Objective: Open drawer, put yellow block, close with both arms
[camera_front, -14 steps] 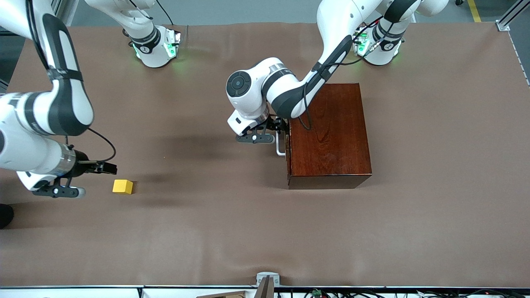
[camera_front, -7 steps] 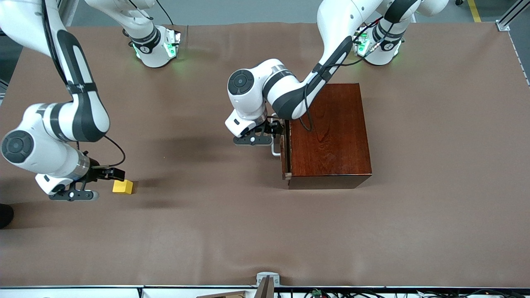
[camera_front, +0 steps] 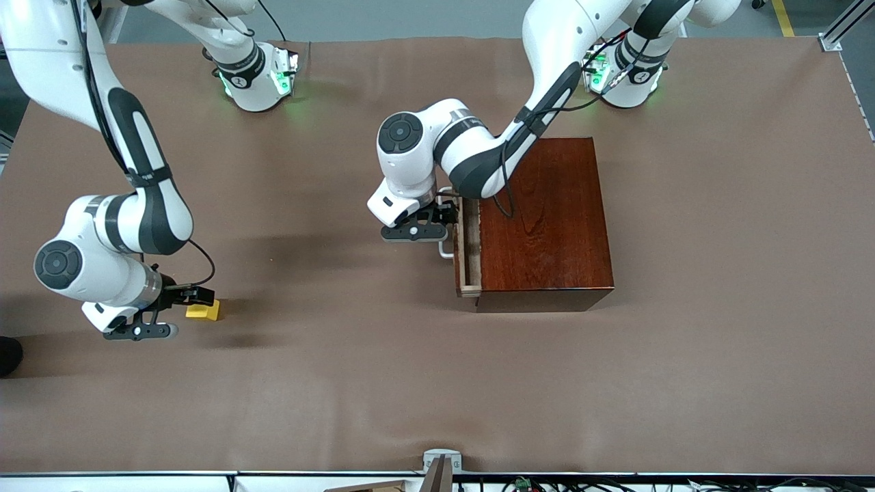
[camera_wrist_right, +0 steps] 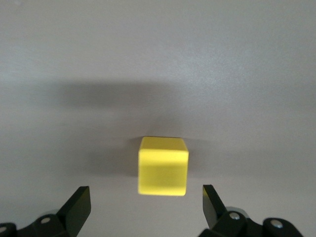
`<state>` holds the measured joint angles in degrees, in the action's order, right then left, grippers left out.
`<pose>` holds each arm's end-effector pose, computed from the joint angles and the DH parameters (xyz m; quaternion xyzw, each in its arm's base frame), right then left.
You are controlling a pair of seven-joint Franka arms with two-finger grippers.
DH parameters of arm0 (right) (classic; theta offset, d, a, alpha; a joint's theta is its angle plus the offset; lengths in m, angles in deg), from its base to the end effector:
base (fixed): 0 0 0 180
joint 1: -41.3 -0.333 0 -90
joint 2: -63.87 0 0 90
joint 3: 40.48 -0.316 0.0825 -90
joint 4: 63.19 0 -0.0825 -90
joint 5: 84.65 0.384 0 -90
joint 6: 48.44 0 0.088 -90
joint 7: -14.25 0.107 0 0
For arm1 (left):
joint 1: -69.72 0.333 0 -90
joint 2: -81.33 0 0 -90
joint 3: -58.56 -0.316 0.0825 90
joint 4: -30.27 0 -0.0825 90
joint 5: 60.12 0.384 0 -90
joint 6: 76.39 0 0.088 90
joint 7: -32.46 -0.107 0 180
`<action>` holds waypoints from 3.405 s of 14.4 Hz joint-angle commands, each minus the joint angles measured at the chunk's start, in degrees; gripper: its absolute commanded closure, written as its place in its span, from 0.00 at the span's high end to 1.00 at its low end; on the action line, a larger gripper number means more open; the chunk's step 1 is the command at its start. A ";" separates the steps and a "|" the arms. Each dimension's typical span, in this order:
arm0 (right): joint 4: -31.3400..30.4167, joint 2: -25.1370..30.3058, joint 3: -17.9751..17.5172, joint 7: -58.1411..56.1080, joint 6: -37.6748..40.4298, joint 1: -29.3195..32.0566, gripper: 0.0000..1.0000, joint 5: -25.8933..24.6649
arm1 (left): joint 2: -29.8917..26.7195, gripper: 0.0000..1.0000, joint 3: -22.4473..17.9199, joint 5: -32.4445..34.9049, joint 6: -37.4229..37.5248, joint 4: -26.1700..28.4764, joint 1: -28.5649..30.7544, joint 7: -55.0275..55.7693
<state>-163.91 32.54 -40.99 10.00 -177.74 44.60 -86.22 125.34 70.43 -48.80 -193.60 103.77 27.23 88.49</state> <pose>0.6571 -0.0332 0.2530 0.9995 0.0211 -0.0244 0.0066 0.4732 -0.5766 0.2991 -0.9998 0.0014 -0.0167 0.0049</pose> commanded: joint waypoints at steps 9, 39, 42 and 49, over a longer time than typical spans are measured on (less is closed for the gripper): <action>-1.94 -5.23 -0.72 -0.93 -7.10 1.80 0.00 -0.37 | 3.18 1.00 0.96 -4.45 -11.71 -2.39 -1.80 0.22; 23.20 0.30 -5.29 -49.86 17.77 -1.63 0.00 0.07 | -1.21 1.00 -5.18 -8.32 -6.01 -2.57 -4.44 2.85; 23.29 0.30 -5.38 -53.57 17.77 -2.07 0.00 0.07 | -3.05 1.00 -5.54 -8.32 -5.31 -3.00 -3.92 3.74; 23.64 1.09 -5.38 -61.74 17.77 -5.05 0.00 0.25 | -10.86 1.00 -10.19 -8.41 5.12 -4.41 -2.87 3.74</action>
<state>-140.21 32.18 -46.47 -49.15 -160.80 40.23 -86.16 118.59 61.46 -58.10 -193.35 98.45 23.79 91.36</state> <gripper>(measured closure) 0.445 0.000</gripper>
